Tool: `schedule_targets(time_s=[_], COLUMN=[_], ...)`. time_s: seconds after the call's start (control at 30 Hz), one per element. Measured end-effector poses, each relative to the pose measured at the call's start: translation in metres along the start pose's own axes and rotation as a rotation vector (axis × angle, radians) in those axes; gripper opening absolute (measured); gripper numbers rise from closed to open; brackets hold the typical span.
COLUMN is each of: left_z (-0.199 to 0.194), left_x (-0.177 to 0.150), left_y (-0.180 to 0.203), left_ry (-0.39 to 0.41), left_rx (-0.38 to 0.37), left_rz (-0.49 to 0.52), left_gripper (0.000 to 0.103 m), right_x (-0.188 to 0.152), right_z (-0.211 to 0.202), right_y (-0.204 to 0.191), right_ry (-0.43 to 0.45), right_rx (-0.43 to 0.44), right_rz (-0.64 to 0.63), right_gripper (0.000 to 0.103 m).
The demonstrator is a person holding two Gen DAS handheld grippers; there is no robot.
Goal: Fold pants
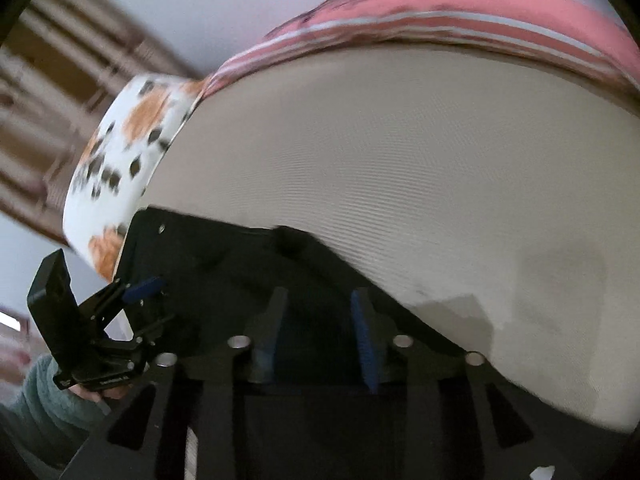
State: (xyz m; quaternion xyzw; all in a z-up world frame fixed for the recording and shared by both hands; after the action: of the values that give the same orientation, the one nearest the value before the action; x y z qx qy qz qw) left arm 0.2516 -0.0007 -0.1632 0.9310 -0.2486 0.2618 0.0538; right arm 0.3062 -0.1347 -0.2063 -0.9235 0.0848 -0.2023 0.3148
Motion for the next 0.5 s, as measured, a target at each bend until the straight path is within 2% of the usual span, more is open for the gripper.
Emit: schedule_targets(time_s=[0.07, 0.2, 0.3, 0.33, 0.37, 0.4, 0.5], left_z=[0.001, -0.003, 0.0, 0.0, 0.0, -0.001, -0.001], left_x=[-0.01, -0.016, -0.019, -0.02, -0.02, -0.021, -0.021], left_y=[-0.011, -0.015, -0.015, -0.014, -0.014, -0.014, -0.015], left_ry=[-0.011, 0.012, 0.008, 0.011, 0.012, 0.016, 0.032], left_rx=[-0.003, -0.019, -0.023, -0.021, -0.018, -0.016, -0.02], left_rz=[-0.027, -0.013, 0.0, 0.005, 0.01, 0.016, 0.014], left_gripper=[0.069, 0.069, 0.069, 0.069, 0.069, 0.069, 0.069], right_x=[0.009, 0.017, 0.016, 0.013, 0.013, 0.02, 0.034], right_z=[0.019, 0.05, 0.062, 0.064, 0.065, 0.061, 0.056], right_y=[-0.011, -0.029, -0.041, -0.046, -0.051, -0.053, -0.056], right_ry=[-0.024, -0.047, -0.086, -0.106, -0.106, -0.074, -0.064], right_rx=[-0.012, -0.044, -0.006, 0.021, 0.037, 0.028, 0.057], right_rz=[-0.031, -0.104, -0.14, -0.142, -0.145, -0.157, -0.131], right_gripper=[0.036, 0.035, 0.035, 0.028, 0.01, 0.009, 0.007])
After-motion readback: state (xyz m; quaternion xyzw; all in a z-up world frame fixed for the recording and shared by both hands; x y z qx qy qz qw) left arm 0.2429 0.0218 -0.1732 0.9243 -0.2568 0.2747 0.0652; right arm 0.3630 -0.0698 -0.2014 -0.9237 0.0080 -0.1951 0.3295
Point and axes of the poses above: each gripper's, at about its wrist camera, not at the fingertips, and z roughly the way its jaws point, y to its right, x to its top, the point moved 10 cm from there along z, roughly the way its jaws point, and after that the axes turned 12 degrees about z, right-handed, at the moved point
